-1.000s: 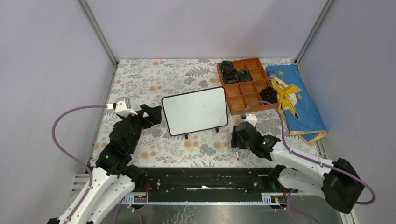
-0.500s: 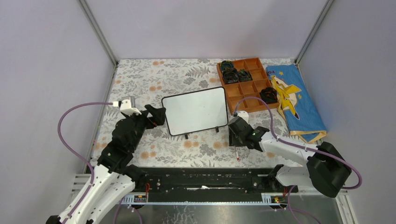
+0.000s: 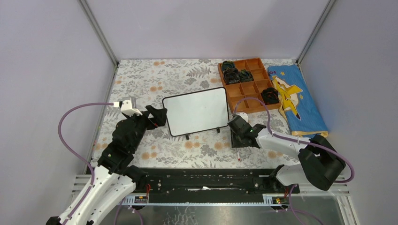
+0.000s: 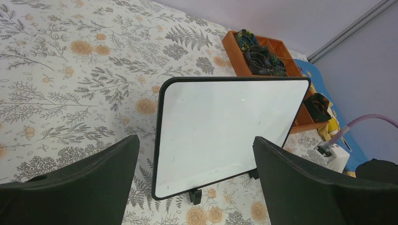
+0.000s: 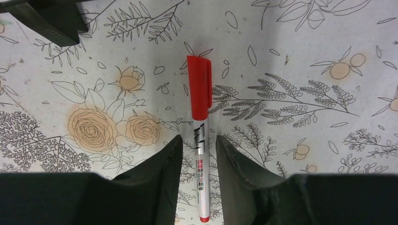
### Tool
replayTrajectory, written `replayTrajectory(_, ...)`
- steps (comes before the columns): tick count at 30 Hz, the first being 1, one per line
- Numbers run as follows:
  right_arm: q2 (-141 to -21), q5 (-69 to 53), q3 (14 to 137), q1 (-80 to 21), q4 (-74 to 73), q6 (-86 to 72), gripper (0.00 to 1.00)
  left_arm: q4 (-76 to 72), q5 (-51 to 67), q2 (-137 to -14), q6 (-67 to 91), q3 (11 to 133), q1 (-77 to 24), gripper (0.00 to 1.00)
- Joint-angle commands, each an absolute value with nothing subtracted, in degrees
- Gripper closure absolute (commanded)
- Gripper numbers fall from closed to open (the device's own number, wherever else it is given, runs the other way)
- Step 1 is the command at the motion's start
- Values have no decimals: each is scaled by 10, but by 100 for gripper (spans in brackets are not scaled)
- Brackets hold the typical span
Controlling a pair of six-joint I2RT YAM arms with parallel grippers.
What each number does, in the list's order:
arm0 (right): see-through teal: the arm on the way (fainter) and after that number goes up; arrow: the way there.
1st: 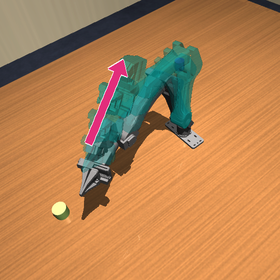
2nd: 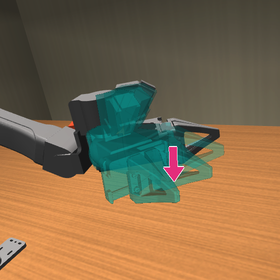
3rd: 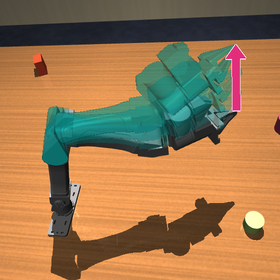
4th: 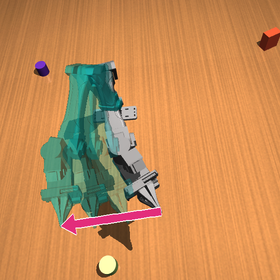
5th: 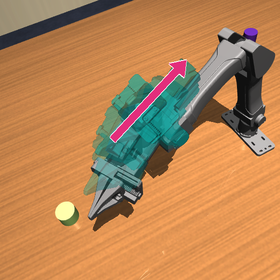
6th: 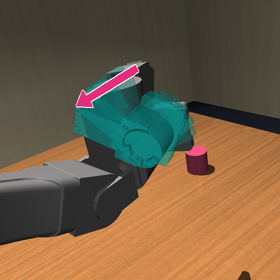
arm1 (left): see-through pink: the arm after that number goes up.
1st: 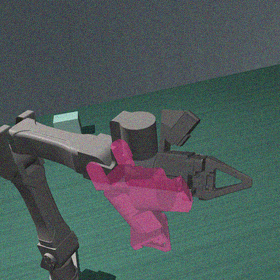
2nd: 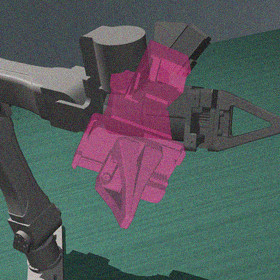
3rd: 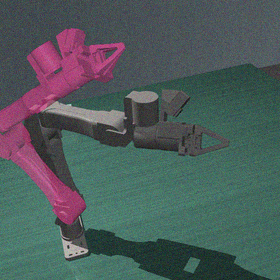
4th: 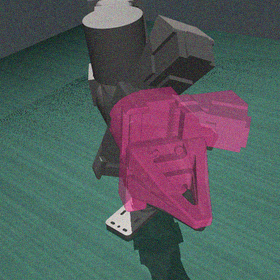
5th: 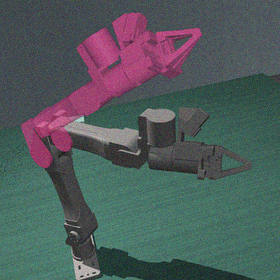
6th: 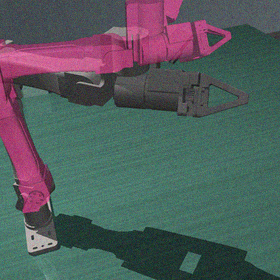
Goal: Write a sentence on the whiteboard
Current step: Move the whiteboard to the center of the board, then open the whiteboard marker at the center of the board.
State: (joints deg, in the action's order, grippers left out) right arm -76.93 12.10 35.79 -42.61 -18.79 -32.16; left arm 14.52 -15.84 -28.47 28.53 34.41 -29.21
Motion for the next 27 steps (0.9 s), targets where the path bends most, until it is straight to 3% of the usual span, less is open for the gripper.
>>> replayTrajectory(1,-777,97,359,-421,-180,-317,63,124,-154,-277,273,359,-294,1)
replayTrajectory(10,-764,87,343,-421,-177,-346,80,123,-155,-275,274,359,-294,1)
replayTrajectory(18,-759,97,356,-421,-217,-349,61,121,-152,-276,275,359,-294,1)
replayTrajectory(22,-774,90,352,-421,-220,-343,62,122,-154,-272,274,359,-294,1)
replayTrajectory(27,-787,77,345,-421,-212,-342,75,122,-155,-269,274,359,-294,1)
